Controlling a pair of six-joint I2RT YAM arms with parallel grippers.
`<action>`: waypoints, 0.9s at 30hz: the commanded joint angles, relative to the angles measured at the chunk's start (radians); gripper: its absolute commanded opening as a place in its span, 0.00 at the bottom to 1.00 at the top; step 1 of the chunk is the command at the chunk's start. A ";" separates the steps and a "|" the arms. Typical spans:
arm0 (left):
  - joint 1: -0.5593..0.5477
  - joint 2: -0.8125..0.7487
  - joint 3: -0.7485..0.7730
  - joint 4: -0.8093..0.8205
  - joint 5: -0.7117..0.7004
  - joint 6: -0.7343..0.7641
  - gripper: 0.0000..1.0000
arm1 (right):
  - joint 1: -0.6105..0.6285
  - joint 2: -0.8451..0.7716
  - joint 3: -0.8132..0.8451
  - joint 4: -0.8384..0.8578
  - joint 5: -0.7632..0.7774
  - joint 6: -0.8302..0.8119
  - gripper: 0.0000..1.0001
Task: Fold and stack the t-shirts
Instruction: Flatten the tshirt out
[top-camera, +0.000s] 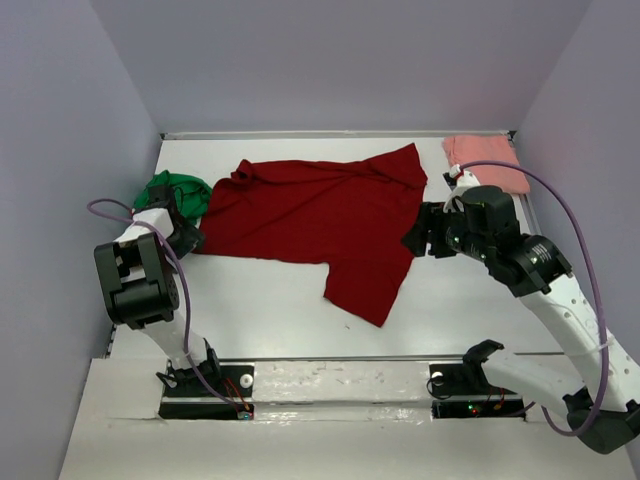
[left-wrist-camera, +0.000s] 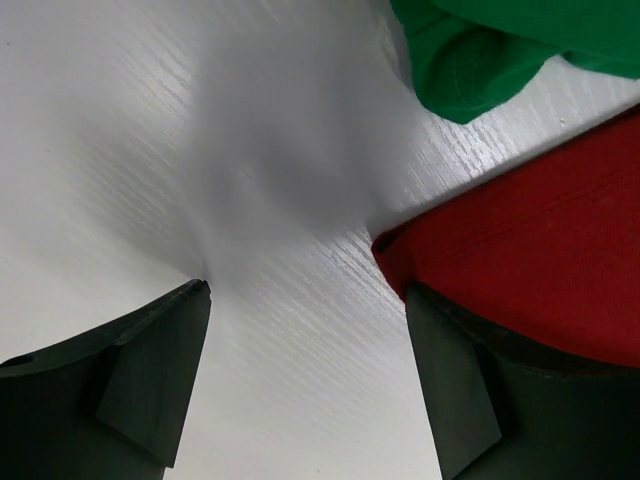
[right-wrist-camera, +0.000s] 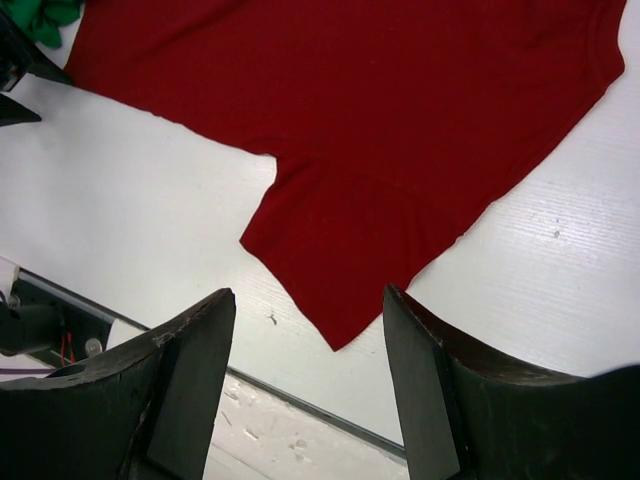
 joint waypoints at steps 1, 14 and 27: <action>0.017 0.016 0.050 0.032 0.007 0.012 0.87 | -0.002 -0.017 0.035 0.012 -0.008 -0.018 0.66; 0.022 0.069 0.097 0.081 0.122 0.037 0.83 | -0.002 0.026 -0.009 0.048 -0.034 -0.006 0.66; 0.022 0.098 0.077 0.113 0.178 0.025 0.70 | -0.002 0.029 0.024 0.045 -0.060 0.005 0.66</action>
